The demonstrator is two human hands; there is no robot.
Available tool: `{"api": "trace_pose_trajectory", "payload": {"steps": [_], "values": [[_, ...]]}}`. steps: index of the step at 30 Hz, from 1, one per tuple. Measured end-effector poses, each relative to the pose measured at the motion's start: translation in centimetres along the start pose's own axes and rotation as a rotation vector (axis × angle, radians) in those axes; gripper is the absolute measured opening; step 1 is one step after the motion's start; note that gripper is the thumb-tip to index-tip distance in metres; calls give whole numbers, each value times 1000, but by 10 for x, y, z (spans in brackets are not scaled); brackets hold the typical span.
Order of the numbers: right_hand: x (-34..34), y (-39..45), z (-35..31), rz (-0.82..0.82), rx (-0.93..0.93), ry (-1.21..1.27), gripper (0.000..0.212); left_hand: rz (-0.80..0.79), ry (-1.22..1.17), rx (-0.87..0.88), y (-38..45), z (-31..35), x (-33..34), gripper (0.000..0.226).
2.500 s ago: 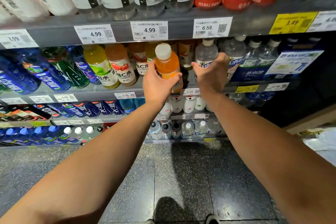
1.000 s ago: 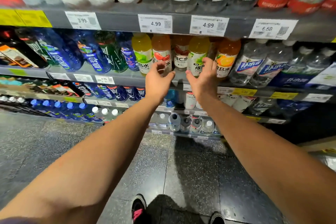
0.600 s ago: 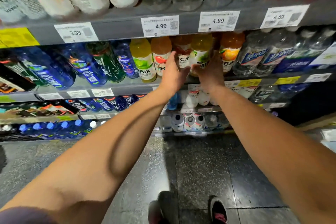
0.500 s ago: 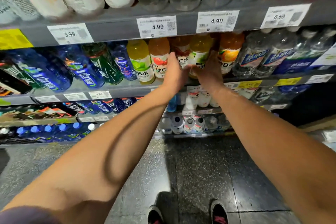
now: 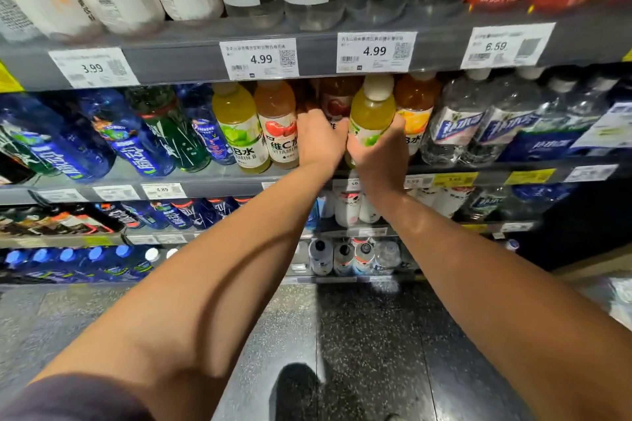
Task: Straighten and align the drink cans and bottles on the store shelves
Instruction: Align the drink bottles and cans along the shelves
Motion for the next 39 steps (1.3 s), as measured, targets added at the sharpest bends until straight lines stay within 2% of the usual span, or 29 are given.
{"api": "trace_pose_trajectory", "payload": {"steps": [6,10,12,15,19,25,28,32,36,39], "values": [[-15,-4,13,-61,24,28,84,-83,-3,-74,16,10,9,42],[-23,-7,15,-79,16,60,92,46,-62,-60,14,16,-1,31],[-27,-7,14,-84,19,91,91,130,-170,-104,5,11,-5,33],[-32,-7,11,-70,19,152,80,165,-258,-118,-10,-2,-5,32],[-40,-10,8,-51,32,196,69,197,-328,-32,-24,-11,-14,51],[-65,-14,14,14,114,133,73,67,-220,7,-25,7,-4,59],[-77,-14,16,29,128,134,67,-23,-172,20,-22,20,13,62],[-87,-15,21,-2,114,134,70,-111,-236,3,-13,30,37,59],[-92,-22,21,-41,87,90,80,-221,-354,23,-10,26,50,46],[-79,-28,17,-99,81,88,74,-251,-460,-2,-11,10,43,66]]}}
Point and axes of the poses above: each hand's wrist, its own y-axis towards the middle knuckle, its own x-axis out of the palm, z = x × y, the point moved 8 cm from there along y, towards the middle knuckle, and after that the axes turned 8 degrees about x, right-handed, at the moved point
